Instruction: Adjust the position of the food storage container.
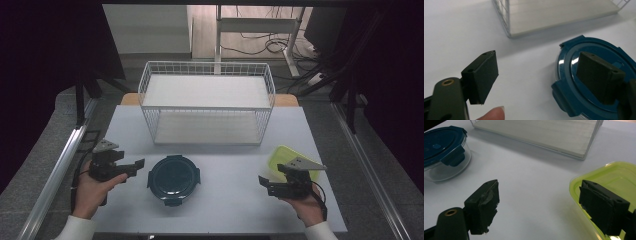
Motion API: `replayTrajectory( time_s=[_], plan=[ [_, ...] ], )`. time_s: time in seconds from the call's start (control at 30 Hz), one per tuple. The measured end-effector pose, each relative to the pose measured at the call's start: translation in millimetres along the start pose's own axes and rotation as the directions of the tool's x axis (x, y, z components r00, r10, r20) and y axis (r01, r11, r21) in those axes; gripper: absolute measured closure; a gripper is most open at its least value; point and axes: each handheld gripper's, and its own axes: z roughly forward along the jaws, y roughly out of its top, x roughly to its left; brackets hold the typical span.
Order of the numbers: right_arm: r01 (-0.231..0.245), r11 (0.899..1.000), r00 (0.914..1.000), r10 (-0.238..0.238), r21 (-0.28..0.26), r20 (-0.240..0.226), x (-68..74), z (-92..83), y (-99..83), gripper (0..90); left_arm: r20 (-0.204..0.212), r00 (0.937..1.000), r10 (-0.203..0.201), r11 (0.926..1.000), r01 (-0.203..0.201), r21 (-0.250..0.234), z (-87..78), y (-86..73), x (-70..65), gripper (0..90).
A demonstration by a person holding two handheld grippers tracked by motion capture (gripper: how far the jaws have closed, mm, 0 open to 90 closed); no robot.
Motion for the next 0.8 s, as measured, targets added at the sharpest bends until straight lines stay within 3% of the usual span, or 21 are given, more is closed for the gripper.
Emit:
replayTrajectory(
  time_s=[0.1,0.27,0.6,0.8],
  plan=[
    [0.020,1.000,0.9998,-0.020,0.011,-0.005,-0.3,1.7,-0.1,16.8,-0.017,0.9998,-0.009,0.9999,0.010,0.006,1.9,-0.1,1.1,19.3],
    [0.034,0.999,0.9994,-0.034,0.028,-0.003,-0.9,2.8,-1.8,17.1,0.000,0.9997,-0.026,0.9995,0.026,-0.017,-4.1,-3.0,0.4,20.5],
    [0.051,0.998,0.9985,-0.052,0.026,0.015,5.1,3.3,4.8,17.4,-0.007,0.9995,-0.031,0.9995,0.031,0.009,-11.3,-11.2,-2.6,22.9],
    [0.055,0.998,0.9984,-0.055,0.041,0.006,2.2,7.8,3.0,17.8,-0.019,0.9991,-0.038,0.9987,0.039,0.034,-6.1,-11.6,0.4,26.7]
  ],
)
